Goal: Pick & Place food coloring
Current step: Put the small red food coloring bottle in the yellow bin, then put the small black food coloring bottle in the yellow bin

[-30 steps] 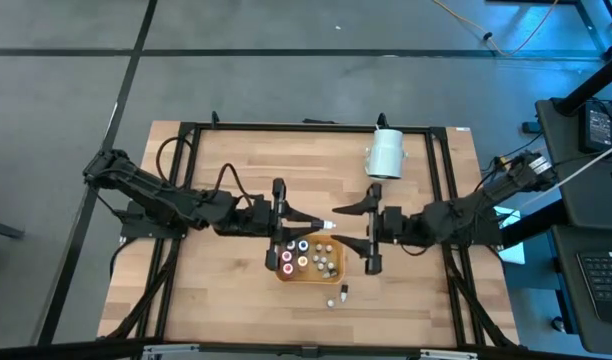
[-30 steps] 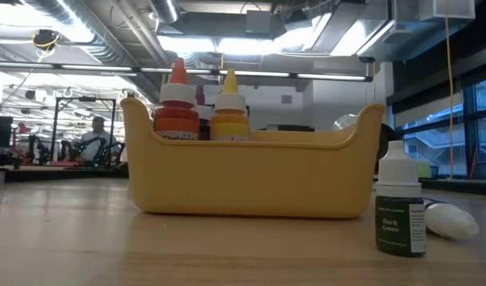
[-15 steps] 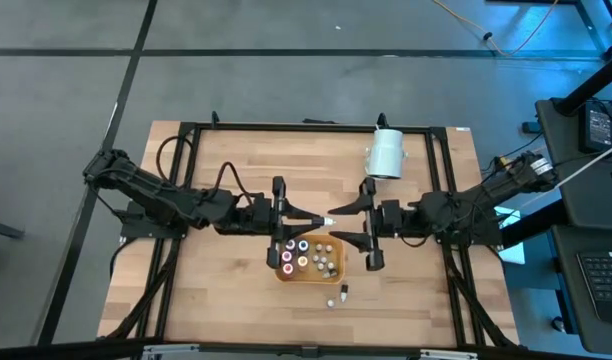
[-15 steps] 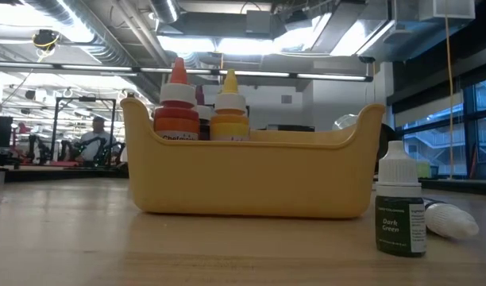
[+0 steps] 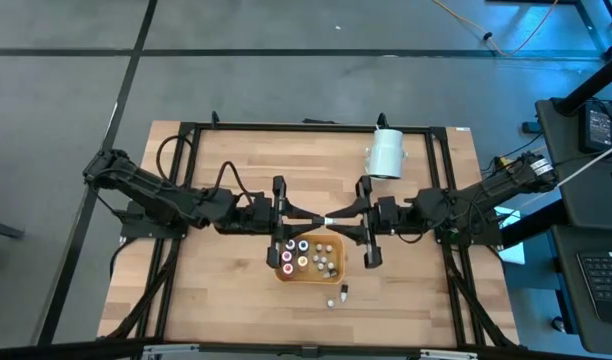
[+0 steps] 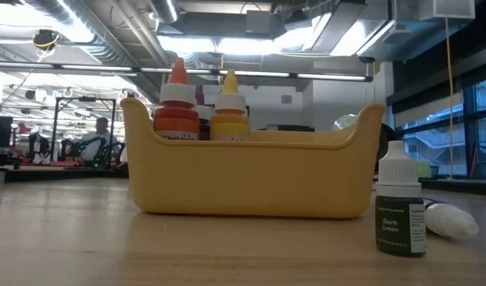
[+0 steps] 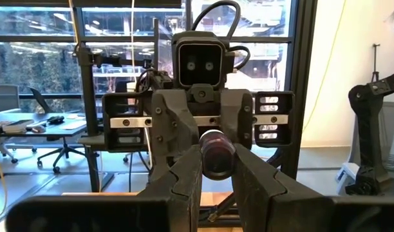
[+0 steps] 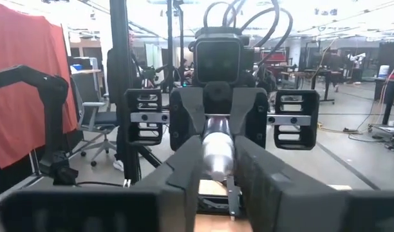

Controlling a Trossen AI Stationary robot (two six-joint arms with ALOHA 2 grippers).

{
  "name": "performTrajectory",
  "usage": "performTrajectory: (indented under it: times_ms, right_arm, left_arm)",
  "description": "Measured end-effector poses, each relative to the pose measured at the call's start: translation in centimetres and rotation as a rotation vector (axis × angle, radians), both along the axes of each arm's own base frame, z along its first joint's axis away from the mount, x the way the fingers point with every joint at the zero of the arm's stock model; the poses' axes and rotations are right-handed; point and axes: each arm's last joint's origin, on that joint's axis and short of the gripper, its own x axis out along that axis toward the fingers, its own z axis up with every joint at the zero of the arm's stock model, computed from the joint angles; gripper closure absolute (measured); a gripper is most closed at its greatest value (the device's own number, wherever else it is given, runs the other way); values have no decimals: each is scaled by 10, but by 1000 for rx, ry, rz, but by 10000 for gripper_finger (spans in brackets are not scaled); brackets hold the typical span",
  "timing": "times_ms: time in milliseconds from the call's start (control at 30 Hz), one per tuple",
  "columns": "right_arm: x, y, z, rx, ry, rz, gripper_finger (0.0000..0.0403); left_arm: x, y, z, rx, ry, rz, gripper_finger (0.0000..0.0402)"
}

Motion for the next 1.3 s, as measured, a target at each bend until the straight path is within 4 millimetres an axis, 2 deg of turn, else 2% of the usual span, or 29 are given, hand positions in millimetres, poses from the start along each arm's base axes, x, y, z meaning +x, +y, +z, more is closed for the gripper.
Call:
performTrajectory:
  times_ms: [167,500,800,900,1100,1300]
  right_arm:
    - [0,0,0,-21,-3,-9,349]
    - [0,-1,-1,7,11,-22,347]
    - [0,-1,-2,30,20,-24,303]
    - [0,-1,-3,47,32,-21,322]
    - [1,0,-10,18,99,-25,396]
    - [1,0,-17,14,173,-26,368]
  left_arm:
    - [0,0,0,-1,-1,3,334]
    - [0,0,0,0,1,2,304]
    - [0,0,0,0,1,2,302]
    - [0,0,0,0,0,2,301]
    - [0,0,0,15,4,5,298]
    - [1,0,-5,23,44,3,299]
